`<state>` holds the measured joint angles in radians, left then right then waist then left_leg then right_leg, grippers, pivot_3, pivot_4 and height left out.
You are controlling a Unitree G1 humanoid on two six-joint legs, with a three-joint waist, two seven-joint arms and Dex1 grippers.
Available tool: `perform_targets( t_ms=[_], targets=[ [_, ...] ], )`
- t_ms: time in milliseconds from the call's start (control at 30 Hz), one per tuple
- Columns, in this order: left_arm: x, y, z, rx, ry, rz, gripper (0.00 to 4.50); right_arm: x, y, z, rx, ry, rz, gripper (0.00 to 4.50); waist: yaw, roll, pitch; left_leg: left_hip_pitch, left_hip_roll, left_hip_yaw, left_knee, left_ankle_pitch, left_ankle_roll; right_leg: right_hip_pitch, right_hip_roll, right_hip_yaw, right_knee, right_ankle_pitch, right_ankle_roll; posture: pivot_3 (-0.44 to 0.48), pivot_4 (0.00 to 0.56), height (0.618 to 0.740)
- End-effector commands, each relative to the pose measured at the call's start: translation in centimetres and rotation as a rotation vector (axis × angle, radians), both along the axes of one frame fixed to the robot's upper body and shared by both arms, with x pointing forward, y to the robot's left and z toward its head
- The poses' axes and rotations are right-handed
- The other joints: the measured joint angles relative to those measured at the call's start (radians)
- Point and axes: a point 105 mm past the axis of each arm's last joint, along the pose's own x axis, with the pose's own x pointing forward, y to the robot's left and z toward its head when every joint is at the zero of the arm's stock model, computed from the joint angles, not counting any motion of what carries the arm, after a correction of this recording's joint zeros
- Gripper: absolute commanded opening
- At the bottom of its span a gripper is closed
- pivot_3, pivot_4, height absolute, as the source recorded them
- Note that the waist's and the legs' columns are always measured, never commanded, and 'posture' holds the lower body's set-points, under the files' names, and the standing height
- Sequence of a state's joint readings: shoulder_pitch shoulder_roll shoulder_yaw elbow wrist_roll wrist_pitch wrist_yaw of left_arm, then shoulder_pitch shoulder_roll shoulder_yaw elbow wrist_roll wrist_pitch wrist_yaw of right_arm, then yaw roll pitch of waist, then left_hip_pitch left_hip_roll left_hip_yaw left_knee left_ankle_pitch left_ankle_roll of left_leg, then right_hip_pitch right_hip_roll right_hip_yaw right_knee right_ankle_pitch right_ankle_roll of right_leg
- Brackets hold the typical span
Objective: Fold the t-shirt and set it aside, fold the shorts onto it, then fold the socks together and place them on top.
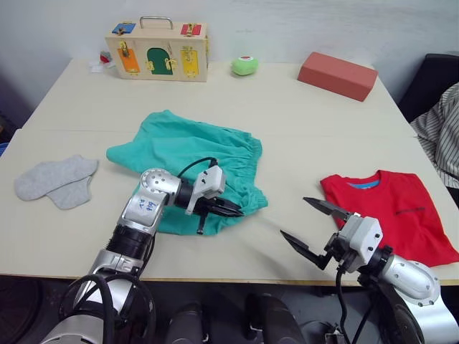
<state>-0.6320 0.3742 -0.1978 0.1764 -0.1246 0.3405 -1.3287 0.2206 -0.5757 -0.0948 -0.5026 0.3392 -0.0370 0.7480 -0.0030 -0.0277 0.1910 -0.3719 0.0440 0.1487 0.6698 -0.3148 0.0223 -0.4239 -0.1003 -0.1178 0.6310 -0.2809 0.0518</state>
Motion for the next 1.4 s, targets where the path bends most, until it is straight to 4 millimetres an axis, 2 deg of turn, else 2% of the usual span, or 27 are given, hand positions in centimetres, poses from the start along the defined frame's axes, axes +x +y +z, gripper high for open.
perform_targets(
  t_ms=[33, 133, 233, 300, 367, 500, 567, 733, 867, 967, 1067, 1167, 1333, 1400],
  targets=[
    [-1.4, -0.3, 1.6, -0.053, -0.029, -0.041, 0.92, -0.4, 0.4, 0.4, -0.028, -0.012, 0.047, 4.50, 0.001, 0.000, 0.000, 0.000, 0.001, 0.000, 0.000, 0.000, -0.001, 0.000, 0.001, 0.000, 0.000, 0.000, 0.000, 0.000, 0.150, 0.740],
    [-2.7, 1.4, 3.2, -0.082, -0.047, -0.064, 1.84, -0.2, 1.0, 0.0, -0.084, -0.014, 0.100, 4.50, -0.001, 0.000, 0.000, -0.001, 0.002, 0.000, 0.000, 0.000, -0.002, -0.001, 0.002, 0.000, 0.000, 0.000, -0.001, 0.000, 0.150, 0.740],
    [-4.4, 4.9, 4.8, -0.097, -0.099, -0.038, 2.76, 0.4, 2.6, -1.0, -0.163, -0.015, 0.200, 4.50, -0.016, 0.000, 0.000, 0.001, 0.004, 0.001, 0.000, 0.001, -0.004, -0.001, 0.003, 0.001, 0.000, -0.001, -0.002, 0.000, 0.150, 0.740],
    [-5.4, 6.9, 5.0, -0.094, -0.121, -0.015, 3.43, 1.0, 3.7, -1.7, -0.209, -0.034, 0.252, 4.50, -0.024, 0.001, 0.000, 0.002, 0.004, 0.001, -0.002, 0.001, -0.005, -0.001, 0.003, 0.000, 0.000, -0.002, -0.004, 0.000, 0.150, 0.740],
    [-5.7, 9.3, 3.8, -0.010, -0.179, 0.050, 4.03, 2.0, 4.5, -2.0, -0.248, -0.070, 0.268, 4.50, -0.025, 0.001, 0.000, 0.002, 0.004, 0.000, -0.003, 0.001, -0.006, -0.001, 0.002, 0.000, 0.001, -0.003, -0.005, 0.000, 0.150, 0.740],
    [-5.6, 15.2, 1.0, 0.147, -0.294, 0.253, 4.03, 5.0, 5.3, -2.9, -0.376, -0.137, 0.268, 4.50, -0.025, 0.001, 0.000, 0.001, 0.003, 0.001, -0.003, 0.001, -0.006, -0.003, 0.002, 0.000, 0.002, -0.003, -0.006, 0.000, 0.150, 0.740],
    [-6.0, 17.6, -0.3, 0.206, -0.296, 0.339, 4.03, 6.1, 5.4, -3.1, -0.429, -0.170, 0.283, 4.50, -0.026, 0.001, 0.000, 0.001, 0.004, 0.001, -0.003, 0.001, -0.006, -0.004, 0.001, 0.000, 0.002, -0.003, -0.006, 0.000, 0.150, 0.740],
    [-7.2, 21.1, -3.1, 0.328, -0.320, 0.479, 4.03, 8.5, 5.7, -3.5, -0.529, -0.190, 0.329, 4.50, -0.025, 0.001, 0.000, 0.000, 0.003, 0.001, -0.003, 0.000, -0.006, -0.004, -0.002, -0.003, 0.002, -0.004, -0.008, 0.000, 0.150, 0.740],
    [-5.8, 22.1, -3.7, 0.365, -0.369, 0.589, 4.03, 9.5, 6.5, -3.2, -0.536, -0.209, 0.378, 4.50, -0.025, 0.003, -0.001, 0.002, 0.003, 0.001, -0.003, -0.001, -0.005, -0.003, -0.004, -0.003, 0.003, -0.003, -0.009, 0.000, 0.150, 0.740],
    [-4.1, 21.8, -3.9, 0.346, -0.377, 0.646, 4.06, 9.9, 7.0, -3.4, -0.548, -0.203, 0.412, 3.90, -0.024, 0.006, -0.002, 0.004, 0.003, 0.001, -0.004, 0.000, -0.003, -0.003, -0.004, -0.004, 0.007, -0.002, -0.010, 0.000, 0.150, 0.740],
    [-3.0, 21.7, -4.6, 0.367, -0.369, 0.654, 4.06, 10.2, 7.3, -3.5, -0.552, -0.206, 0.434, 2.90, -0.024, 0.009, -0.004, 0.005, 0.003, 0.001, -0.005, 0.003, -0.004, -0.003, -0.004, -0.004, 0.010, -0.001, -0.012, 0.000, 0.150, 0.740],
    [-2.4, 22.3, -5.3, 0.403, -0.337, 0.659, 3.50, 10.3, 7.6, -3.3, -0.542, -0.211, 0.453, 1.88, -0.025, 0.012, -0.006, 0.006, 0.003, 0.001, -0.005, 0.004, -0.004, -0.003, -0.004, -0.004, 0.011, -0.001, -0.012, 0.000, 0.150, 0.740],
    [-2.8, 22.4, -5.7, 0.406, -0.260, 0.603, 1.87, 10.7, 7.1, -3.2, -0.545, -0.197, 0.438, 0.02, -0.026, 0.015, -0.008, 0.006, 0.003, 0.001, -0.005, 0.005, -0.006, -0.004, -0.004, -0.004, 0.012, -0.001, -0.013, 0.000, 0.150, 0.740],
    [-3.8, 22.0, -5.5, 0.386, -0.201, 0.555, 1.30, 10.6, 6.7, -3.0, -0.540, -0.195, 0.437, 0.00, -0.028, 0.016, -0.008, 0.006, 0.003, 0.001, -0.005, 0.004, -0.006, -0.004, -0.003, -0.004, 0.012, -0.001, -0.013, 0.000, 0.150, 0.740]
  ],
)
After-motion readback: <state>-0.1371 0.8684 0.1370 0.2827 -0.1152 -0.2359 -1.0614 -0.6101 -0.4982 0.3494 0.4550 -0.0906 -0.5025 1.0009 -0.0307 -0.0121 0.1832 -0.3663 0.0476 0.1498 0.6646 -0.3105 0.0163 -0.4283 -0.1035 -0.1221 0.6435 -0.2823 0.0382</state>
